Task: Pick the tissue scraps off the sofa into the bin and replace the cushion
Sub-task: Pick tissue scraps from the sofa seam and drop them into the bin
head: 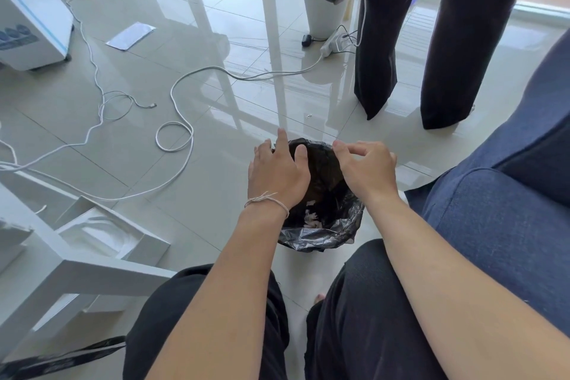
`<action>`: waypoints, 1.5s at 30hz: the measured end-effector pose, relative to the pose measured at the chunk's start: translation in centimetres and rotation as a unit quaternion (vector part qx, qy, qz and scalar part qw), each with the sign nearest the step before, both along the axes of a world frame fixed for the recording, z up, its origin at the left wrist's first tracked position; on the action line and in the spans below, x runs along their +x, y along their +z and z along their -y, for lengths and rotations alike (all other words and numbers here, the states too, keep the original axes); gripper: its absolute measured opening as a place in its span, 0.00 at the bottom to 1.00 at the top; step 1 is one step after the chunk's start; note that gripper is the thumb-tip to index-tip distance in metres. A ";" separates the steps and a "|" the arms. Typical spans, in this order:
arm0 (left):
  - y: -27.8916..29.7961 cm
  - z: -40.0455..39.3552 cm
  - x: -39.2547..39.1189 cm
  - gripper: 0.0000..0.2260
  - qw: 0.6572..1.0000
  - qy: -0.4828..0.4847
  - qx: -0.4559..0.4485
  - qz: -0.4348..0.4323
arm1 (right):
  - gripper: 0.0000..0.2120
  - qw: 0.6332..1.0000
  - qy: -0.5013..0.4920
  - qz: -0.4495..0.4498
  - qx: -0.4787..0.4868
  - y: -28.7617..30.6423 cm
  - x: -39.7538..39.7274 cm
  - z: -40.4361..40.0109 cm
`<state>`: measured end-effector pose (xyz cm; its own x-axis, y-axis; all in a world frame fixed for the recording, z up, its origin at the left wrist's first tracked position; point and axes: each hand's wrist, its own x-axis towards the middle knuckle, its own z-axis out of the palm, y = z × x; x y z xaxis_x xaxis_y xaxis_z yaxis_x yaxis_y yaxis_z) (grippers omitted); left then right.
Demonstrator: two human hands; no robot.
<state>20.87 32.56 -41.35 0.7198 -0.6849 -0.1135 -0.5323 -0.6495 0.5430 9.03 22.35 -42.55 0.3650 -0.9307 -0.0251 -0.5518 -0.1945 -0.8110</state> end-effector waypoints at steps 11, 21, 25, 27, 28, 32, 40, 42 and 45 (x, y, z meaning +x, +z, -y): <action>0.6 1.6 -4.1 0.26 0.996 -0.054 -0.071 -0.030 | 0.20 0.998 0.000 0.069 -0.001 1.6 -3.1 -0.1; 4.5 1.7 -9.9 0.26 0.966 -0.213 -0.144 -0.025 | 0.19 0.982 -0.139 -0.045 -0.118 1.6 -28.3 4.1; 6.0 5.3 -16.8 0.29 0.944 -0.301 -0.136 -0.021 | 0.19 0.965 -0.219 -0.083 -0.122 1.4 -37.8 5.1; 6.4 7.3 -19.9 0.25 0.930 -0.334 -0.147 -0.032 | 0.18 0.955 -0.246 -0.100 -0.133 1.4 -41.1 5.1; 6.5 8.2 -21.3 0.23 0.923 -0.349 -0.153 -0.043 | 0.18 0.950 -0.257 -0.109 -0.137 1.3 -42.4 5.1; 6.5 10.8 -27.1 0.27 0.899 -0.400 -0.165 -0.068 | 0.17 0.936 -0.298 -0.104 -0.156 0.7 -45.9 5.3; 4.1 12.6 -35.4 0.25 0.865 -0.489 -0.104 -0.045 | 0.11 0.899 -0.386 -0.092 -0.185 -1.1 -49.4 6.0; 3.6 12.9 -37.0 0.24 0.859 -0.502 -0.092 -0.041 | 0.12 0.890 -0.404 -0.102 -0.186 -1.3 -50.8 6.3; 2.9 13.5 -39.5 0.23 0.846 -0.528 -0.064 -0.029 | 0.12 0.876 -0.431 -0.112 -0.183 -1.6 -53.2 7.0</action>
